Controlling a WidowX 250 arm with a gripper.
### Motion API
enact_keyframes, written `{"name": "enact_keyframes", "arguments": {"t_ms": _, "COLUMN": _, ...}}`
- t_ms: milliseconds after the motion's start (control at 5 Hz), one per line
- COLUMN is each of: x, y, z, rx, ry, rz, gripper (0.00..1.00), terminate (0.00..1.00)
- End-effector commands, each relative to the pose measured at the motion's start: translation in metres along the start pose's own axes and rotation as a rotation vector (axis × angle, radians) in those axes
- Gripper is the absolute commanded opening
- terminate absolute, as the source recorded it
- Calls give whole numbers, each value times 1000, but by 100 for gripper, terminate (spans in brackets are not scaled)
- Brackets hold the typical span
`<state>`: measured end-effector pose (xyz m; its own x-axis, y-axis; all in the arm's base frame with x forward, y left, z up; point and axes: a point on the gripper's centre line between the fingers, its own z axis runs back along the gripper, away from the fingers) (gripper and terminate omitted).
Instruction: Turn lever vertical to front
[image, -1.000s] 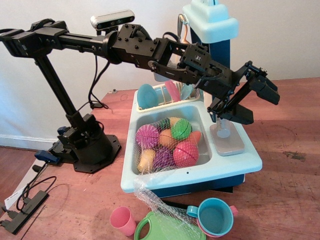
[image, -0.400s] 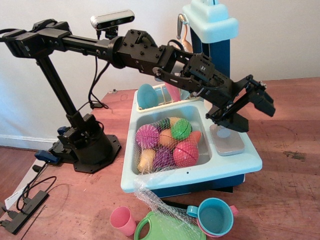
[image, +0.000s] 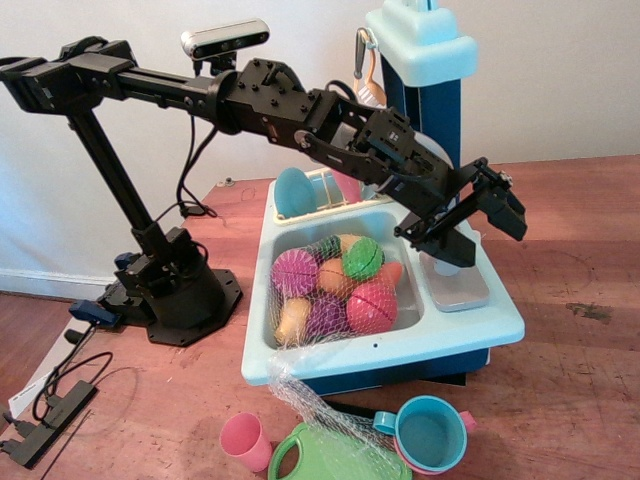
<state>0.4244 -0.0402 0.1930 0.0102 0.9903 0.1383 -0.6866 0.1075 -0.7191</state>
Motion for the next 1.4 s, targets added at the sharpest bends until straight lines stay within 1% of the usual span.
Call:
{"name": "enact_keyframes", "arguments": {"t_ms": 0, "x": 19, "y": -1, "z": 23, "rx": -38, "ry": -26, "rz": 3, "gripper": 100, "terminate": 0}}
{"name": "enact_keyframes", "arguments": {"t_ms": 200, "x": 14, "y": 14, "z": 33, "rx": -31, "ry": -21, "rz": 13, "gripper": 100, "terminate": 0}}
{"name": "enact_keyframes", "arguments": {"t_ms": 400, "x": 9, "y": 38, "z": 40, "rx": -27, "ry": -23, "rz": 30, "gripper": 100, "terminate": 0}}
{"name": "enact_keyframes", "arguments": {"t_ms": 600, "x": 5, "y": 56, "z": 42, "rx": -1, "ry": -11, "rz": 33, "gripper": 100, "terminate": 0}}
{"name": "enact_keyframes", "arguments": {"t_ms": 800, "x": 0, "y": 64, "z": 39, "rx": 21, "ry": 16, "rz": 21, "gripper": 100, "terminate": 0}}
{"name": "enact_keyframes", "arguments": {"t_ms": 1000, "x": -5, "y": 74, "z": 47, "rx": 52, "ry": 40, "rz": 0, "gripper": 100, "terminate": 0}}
{"name": "enact_keyframes", "arguments": {"t_ms": 1200, "x": -13, "y": 88, "z": 83, "rx": 43, "ry": -1, "rz": -17, "gripper": 100, "terminate": 0}}
